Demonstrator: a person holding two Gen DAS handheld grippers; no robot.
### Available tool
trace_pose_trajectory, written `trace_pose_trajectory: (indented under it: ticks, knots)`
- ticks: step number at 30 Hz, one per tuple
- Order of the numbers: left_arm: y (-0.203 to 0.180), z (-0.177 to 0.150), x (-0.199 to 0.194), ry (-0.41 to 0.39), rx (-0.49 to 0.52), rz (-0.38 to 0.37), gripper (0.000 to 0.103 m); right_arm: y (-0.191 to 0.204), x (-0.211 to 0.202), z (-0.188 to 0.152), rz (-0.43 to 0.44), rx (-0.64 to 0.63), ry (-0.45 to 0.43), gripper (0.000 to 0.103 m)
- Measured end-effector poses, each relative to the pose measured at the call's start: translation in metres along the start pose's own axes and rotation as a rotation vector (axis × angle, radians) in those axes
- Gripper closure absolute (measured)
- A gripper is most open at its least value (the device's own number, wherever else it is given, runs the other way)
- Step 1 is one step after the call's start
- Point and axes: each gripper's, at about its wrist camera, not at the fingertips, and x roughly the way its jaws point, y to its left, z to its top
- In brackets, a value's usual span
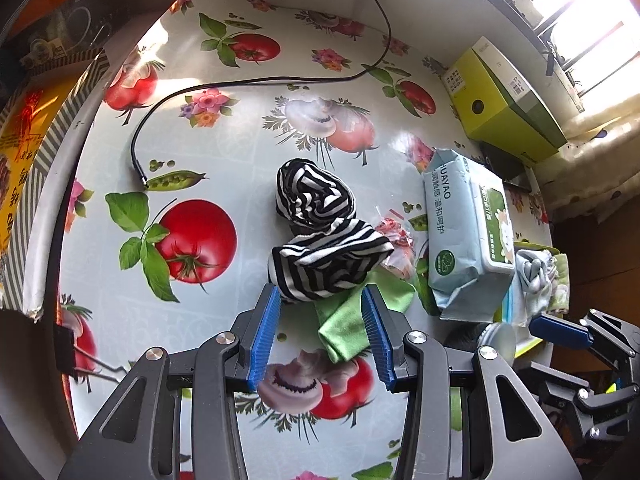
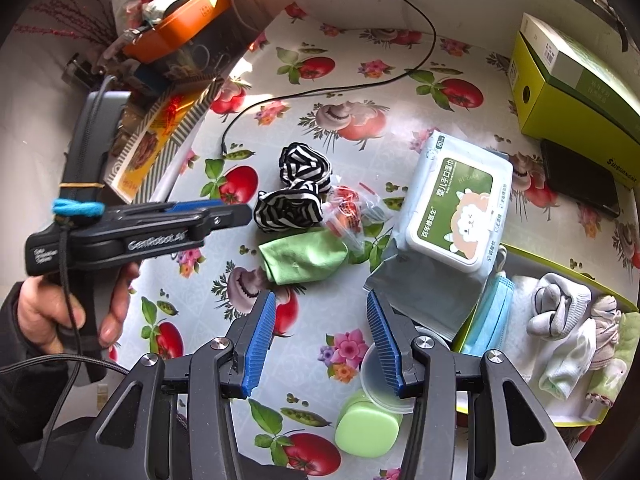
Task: Organize soft objects
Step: 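Lower the left gripper onto the black-white striped cloth and grasp it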
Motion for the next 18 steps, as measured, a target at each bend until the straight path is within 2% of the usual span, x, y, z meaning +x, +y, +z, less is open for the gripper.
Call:
trace_pose_trajectory:
  ticks: [7, 13, 15, 16, 18]
  knots:
    - [-0.002, 0.016, 0.035, 0.039, 0.043, -0.012, 0.059, -0.003, 0.006, 0.004, -0.012, 0.006, 0.018, 0.056]
    - [-0.001, 0.010, 0.060, 0.105, 0.056, -0.005, 0.060, -0.001, 0.015, 0.015, -0.025, -0.013, 0.030, 0.056]
    - [0.000, 0.006, 0.063, 0.100, 0.054, 0.001, 0.070, 0.000, 0.019, 0.022, -0.031, -0.021, 0.029, 0.056]
    - [0.002, 0.004, 0.063, 0.095, 0.051, 0.005, 0.080, 0.000, 0.021, 0.026, -0.033, -0.025, 0.028, 0.056]
    - [0.007, 0.001, 0.060, 0.087, 0.031, -0.012, 0.087, 0.001, 0.027, 0.033, -0.034, -0.031, 0.030, 0.056]
